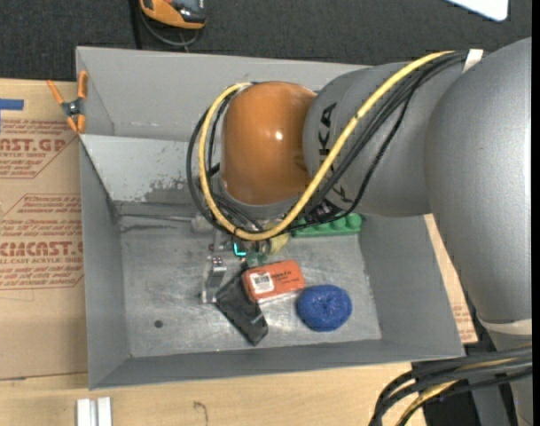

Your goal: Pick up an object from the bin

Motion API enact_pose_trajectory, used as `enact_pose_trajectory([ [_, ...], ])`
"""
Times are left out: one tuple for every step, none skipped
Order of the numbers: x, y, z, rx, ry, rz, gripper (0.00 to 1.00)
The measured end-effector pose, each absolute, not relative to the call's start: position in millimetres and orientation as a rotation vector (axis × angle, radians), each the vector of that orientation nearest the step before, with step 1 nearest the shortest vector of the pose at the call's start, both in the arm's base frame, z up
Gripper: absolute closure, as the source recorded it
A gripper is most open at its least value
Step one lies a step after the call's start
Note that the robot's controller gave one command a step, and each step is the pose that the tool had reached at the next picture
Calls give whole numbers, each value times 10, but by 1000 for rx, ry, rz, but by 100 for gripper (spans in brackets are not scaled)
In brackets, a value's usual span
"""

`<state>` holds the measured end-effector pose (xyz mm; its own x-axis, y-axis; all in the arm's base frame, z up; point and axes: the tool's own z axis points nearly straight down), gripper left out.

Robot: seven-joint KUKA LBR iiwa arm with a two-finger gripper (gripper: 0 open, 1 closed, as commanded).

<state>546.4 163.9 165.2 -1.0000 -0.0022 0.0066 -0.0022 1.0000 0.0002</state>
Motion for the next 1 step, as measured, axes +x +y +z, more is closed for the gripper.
enact_pose_trajectory([
  [5484, 1633, 1693, 1, -3142, -2, 0],
])
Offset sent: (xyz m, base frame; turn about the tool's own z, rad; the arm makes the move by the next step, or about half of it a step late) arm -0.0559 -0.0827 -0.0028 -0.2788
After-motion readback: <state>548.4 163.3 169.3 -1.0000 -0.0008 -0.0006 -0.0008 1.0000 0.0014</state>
